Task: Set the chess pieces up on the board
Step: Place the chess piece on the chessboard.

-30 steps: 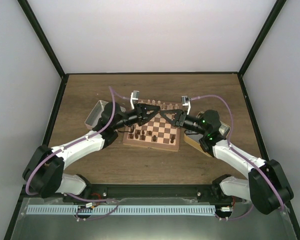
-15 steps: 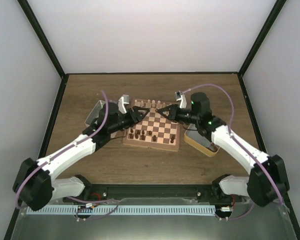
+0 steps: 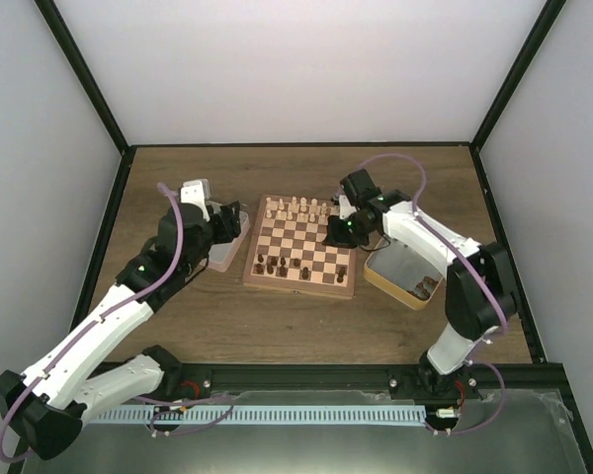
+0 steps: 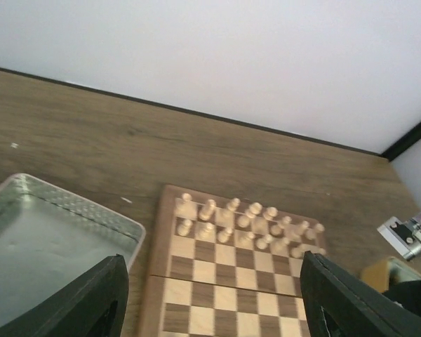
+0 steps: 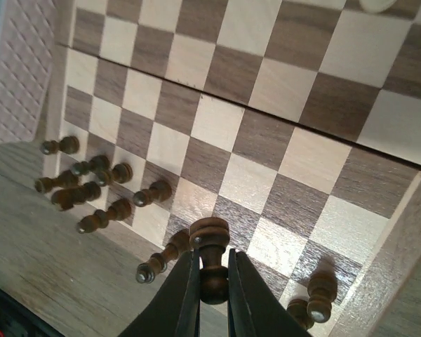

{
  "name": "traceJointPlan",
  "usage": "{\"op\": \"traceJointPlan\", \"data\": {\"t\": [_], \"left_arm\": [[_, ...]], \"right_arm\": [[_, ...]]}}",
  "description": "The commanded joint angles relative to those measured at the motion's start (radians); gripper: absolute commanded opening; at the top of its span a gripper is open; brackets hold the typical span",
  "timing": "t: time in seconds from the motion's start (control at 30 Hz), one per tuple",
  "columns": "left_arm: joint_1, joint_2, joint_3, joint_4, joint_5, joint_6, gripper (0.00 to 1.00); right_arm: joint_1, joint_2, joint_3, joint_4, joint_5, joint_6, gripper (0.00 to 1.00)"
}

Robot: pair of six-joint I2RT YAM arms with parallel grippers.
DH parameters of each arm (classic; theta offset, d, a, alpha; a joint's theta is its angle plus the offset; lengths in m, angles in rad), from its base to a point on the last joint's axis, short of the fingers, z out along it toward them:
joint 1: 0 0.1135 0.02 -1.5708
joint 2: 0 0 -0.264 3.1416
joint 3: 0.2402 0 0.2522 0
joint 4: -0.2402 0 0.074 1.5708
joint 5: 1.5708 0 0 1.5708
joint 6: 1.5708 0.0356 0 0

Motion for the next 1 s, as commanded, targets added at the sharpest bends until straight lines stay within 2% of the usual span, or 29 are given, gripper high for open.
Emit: {"op": "traceJointPlan", "data": {"t": [0.0,0.53,0.97], "left_arm": [[0.005,-0.027,-0.017,-0.039,-0.121,0.107,0.69],[0.006,-0.097,-0.063,-0.016,-0.097,0.096,0.69],[0.012,-0.129,-0.07,-0.01,-0.099,0.095,0.7]], "right_arm": [[0.036,0.093,0.098,-0.151,0.015,-0.08,0.03],[0.124,0.373,0.371,-0.335,0.043,-0.112,0.07],[0.141,0.385,0.362,-0.327,-0.013,-0.111,0.07]]}}
